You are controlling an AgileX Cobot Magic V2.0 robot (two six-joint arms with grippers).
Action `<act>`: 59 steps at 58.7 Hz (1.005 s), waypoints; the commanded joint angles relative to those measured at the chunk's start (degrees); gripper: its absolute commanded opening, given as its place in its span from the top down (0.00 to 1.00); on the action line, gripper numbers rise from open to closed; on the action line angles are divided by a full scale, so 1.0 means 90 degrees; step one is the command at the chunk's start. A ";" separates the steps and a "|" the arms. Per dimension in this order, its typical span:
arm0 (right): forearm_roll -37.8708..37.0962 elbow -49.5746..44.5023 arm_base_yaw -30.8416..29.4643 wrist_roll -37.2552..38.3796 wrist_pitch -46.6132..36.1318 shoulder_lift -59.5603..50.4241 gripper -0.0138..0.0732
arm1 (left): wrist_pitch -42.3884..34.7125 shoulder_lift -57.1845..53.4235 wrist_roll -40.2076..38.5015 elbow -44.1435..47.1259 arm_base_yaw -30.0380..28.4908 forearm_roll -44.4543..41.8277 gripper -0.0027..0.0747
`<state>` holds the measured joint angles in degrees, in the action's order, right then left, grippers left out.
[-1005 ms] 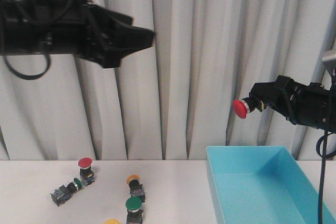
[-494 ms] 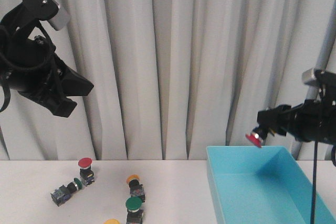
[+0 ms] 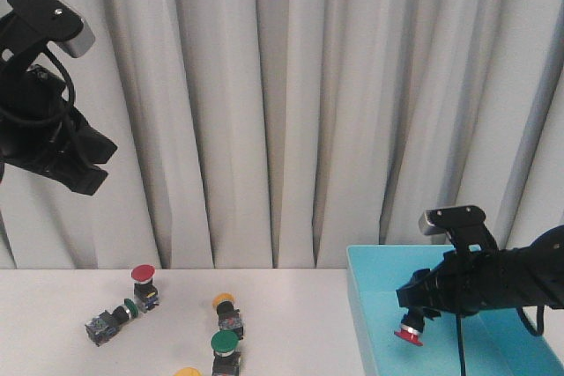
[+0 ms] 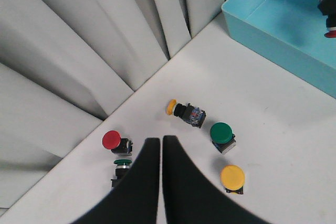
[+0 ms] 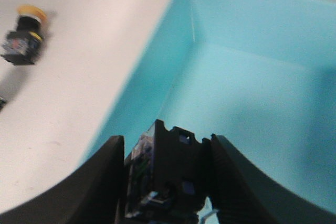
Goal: Pick red and yellow buttons and place in box
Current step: 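Lower the red button into the blue box with the right gripper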
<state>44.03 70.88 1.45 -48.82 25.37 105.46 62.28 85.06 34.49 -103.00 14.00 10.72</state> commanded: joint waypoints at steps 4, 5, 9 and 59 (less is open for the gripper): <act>-0.0715 0.0233 -0.0038 0.0876 -0.0202 -0.0035 0.76 | -0.0314 -0.0298 -0.0118 -0.0158 -0.0018 0.0094 0.97; -0.0758 0.0233 -0.0038 0.0915 -0.0202 -0.0005 0.76 | -0.0314 -0.0298 -0.0134 -0.0158 -0.0018 0.0105 0.97; -0.0861 0.0233 -0.0038 0.1119 -0.0182 0.0136 0.74 | -0.0320 -0.0298 -0.0242 -0.0158 -0.0018 0.0107 0.97; -0.0940 0.0660 -0.0038 0.1112 -0.0216 0.0500 0.32 | -0.0317 -0.0298 -0.0256 -0.0158 -0.0018 0.0107 0.97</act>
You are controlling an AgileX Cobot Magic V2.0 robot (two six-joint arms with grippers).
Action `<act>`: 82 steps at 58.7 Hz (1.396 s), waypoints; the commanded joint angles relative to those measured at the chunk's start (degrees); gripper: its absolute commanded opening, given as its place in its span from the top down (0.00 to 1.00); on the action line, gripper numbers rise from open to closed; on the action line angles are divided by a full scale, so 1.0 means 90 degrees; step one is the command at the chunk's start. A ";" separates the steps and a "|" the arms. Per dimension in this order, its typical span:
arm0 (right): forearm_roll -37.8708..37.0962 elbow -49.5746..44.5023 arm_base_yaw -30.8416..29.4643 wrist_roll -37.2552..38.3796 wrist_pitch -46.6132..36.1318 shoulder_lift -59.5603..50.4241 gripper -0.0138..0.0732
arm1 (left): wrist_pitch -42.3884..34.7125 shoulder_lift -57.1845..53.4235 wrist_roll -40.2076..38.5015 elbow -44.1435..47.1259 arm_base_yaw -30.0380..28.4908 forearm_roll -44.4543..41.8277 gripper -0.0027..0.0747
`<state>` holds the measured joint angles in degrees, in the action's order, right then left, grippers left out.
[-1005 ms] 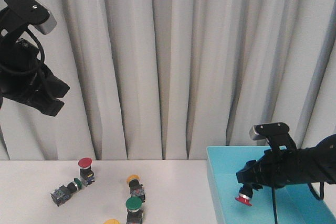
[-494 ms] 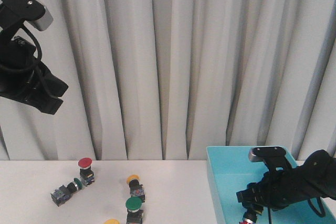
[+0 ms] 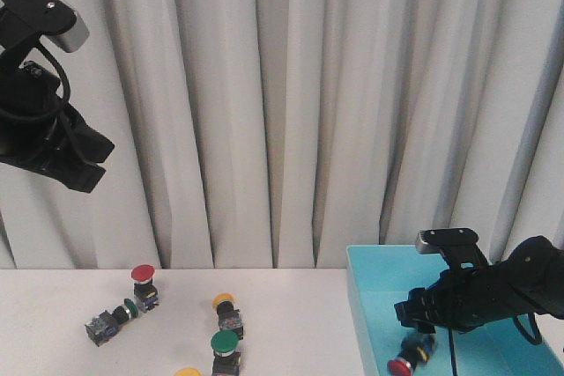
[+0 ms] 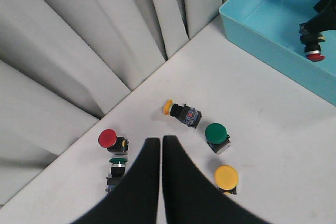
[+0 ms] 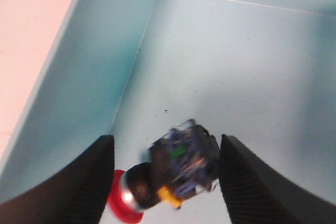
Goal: Pick red and yellow buttons and place in box
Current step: 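Lower the red button into the blue box with the right gripper, then release the button and raise both grippers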
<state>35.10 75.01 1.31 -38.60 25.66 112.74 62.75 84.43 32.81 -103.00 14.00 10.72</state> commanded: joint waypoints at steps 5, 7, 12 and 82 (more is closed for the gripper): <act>0.0052 0.0215 -0.0023 -0.0024 -0.0276 -0.0309 0.32 | -0.0376 -0.0228 -0.0070 -0.0158 -0.0018 0.0107 0.97; 0.0052 0.0221 -0.0023 -0.0024 -0.0288 -0.0335 0.32 | -0.0382 -0.0228 -0.0070 -0.0158 -0.0018 0.0107 0.97; 0.0052 0.0297 -0.0023 -0.0082 -0.0318 -0.0447 0.32 | -0.0382 -0.0228 -0.0070 -0.0158 -0.0018 0.0107 0.97; 0.1541 0.0584 -0.0023 -0.1142 -0.0478 -0.4850 0.85 | -0.5311 -0.2150 -0.0399 0.3402 -0.0018 0.0333 0.97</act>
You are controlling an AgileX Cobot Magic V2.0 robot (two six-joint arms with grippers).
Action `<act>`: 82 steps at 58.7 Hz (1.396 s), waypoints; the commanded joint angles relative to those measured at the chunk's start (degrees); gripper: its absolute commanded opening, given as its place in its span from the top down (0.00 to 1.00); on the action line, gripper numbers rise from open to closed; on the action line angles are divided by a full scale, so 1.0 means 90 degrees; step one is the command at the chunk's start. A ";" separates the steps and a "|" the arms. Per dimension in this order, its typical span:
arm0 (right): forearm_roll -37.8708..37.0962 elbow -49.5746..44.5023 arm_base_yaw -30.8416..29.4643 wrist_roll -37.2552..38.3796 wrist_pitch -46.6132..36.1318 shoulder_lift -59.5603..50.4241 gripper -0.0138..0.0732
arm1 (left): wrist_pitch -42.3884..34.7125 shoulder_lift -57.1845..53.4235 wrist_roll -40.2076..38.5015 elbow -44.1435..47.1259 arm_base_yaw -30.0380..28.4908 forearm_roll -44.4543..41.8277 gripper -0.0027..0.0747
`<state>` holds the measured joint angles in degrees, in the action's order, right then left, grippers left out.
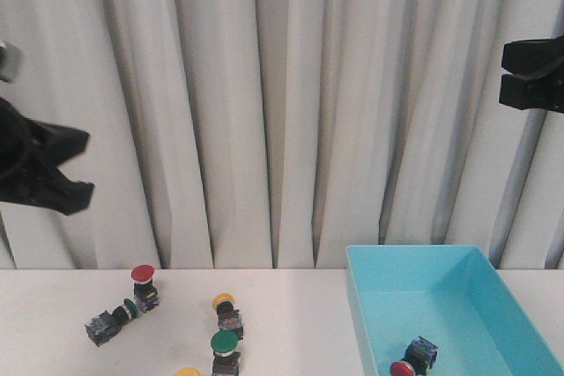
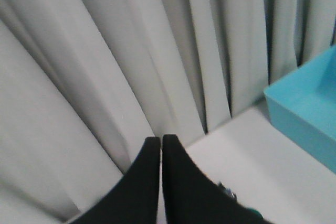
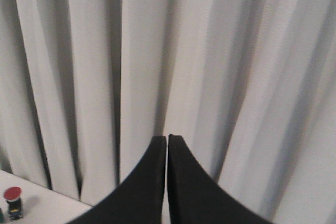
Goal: Pick red and yellow buttons and place in box
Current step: 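Release the button and raise both grippers, then lower the left gripper over the yellow button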
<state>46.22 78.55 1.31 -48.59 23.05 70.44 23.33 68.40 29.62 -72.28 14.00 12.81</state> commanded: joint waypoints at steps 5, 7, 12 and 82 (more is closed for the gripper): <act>0.0293 0.0190 -0.0023 -0.0059 0.0170 -0.0175 0.85 | -0.0828 -0.0411 -0.0044 -0.0027 -0.0018 0.0100 0.97; 0.0243 0.0190 -0.0023 -0.0075 0.0316 -0.0215 0.85 | -0.0783 -0.0411 -0.0044 -0.0027 -0.0018 0.0100 0.97; 0.0036 0.0120 -0.0023 -0.0089 0.0463 -0.0388 0.85 | -0.0769 -0.0411 -0.0044 -0.0027 -0.0018 0.0146 0.96; 0.1742 -0.2400 -0.0006 -0.0529 -0.1858 -0.1998 0.70 | 0.0037 0.0665 -0.0541 -0.0027 -0.0018 0.0149 0.31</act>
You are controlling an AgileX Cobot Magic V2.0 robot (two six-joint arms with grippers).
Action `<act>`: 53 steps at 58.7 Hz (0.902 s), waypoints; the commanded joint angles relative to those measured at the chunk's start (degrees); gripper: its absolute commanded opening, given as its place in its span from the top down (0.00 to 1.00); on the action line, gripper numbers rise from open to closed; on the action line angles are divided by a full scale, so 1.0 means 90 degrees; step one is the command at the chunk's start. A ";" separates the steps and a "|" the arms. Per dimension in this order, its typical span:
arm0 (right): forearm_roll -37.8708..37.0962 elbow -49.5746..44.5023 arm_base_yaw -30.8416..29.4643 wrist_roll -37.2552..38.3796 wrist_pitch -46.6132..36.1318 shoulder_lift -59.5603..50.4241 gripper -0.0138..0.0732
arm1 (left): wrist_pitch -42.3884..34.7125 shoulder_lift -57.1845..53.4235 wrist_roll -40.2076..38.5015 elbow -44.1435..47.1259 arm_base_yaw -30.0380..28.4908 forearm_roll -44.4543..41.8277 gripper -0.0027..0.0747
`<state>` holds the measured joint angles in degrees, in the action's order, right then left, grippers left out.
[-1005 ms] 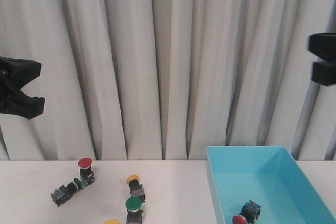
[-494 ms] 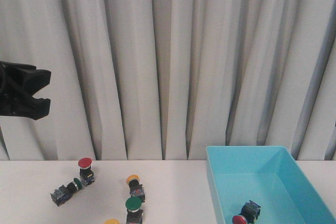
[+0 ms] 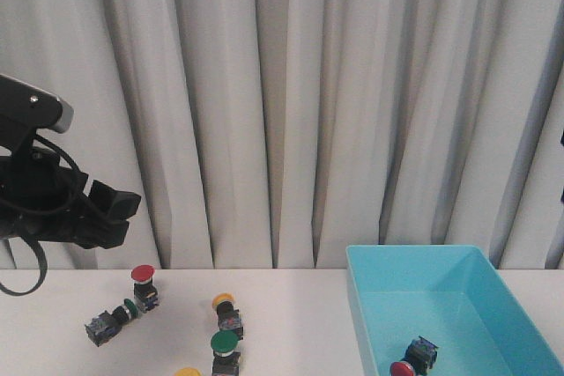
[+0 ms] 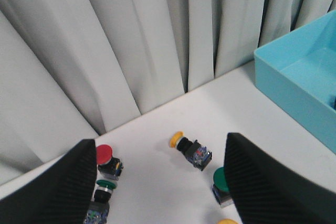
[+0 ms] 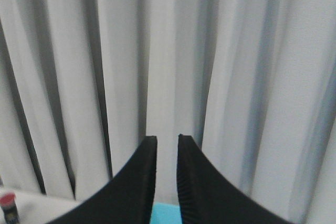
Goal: Pick red and yellow buttons and place in box
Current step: 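Lower the left gripper over the yellow button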
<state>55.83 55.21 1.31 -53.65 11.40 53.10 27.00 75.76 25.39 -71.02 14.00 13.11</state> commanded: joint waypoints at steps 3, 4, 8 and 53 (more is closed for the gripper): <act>0.1201 0.0193 -0.0006 0.0033 -0.0780 -0.0071 0.70 | -0.0357 -0.0153 -0.0071 -0.0166 -0.0018 0.0116 0.31; 0.1305 0.0193 -0.0006 0.0020 -0.0814 -0.0071 0.70 | -0.0349 -0.0153 -0.0071 -0.0166 -0.0018 0.0116 0.31; 0.1401 0.0193 -0.0006 -0.0241 -0.0753 -0.0071 0.70 | -0.0296 -0.0139 -0.0084 -0.0166 -0.0018 0.0130 0.31; -0.0632 0.0193 -0.0001 -0.0112 0.0170 -0.0048 0.30 | 0.3042 0.2082 -0.0712 -0.2118 -0.0012 0.0270 0.31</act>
<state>50.05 55.21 1.31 -54.86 14.15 53.10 52.36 93.64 19.98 -86.19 14.00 14.36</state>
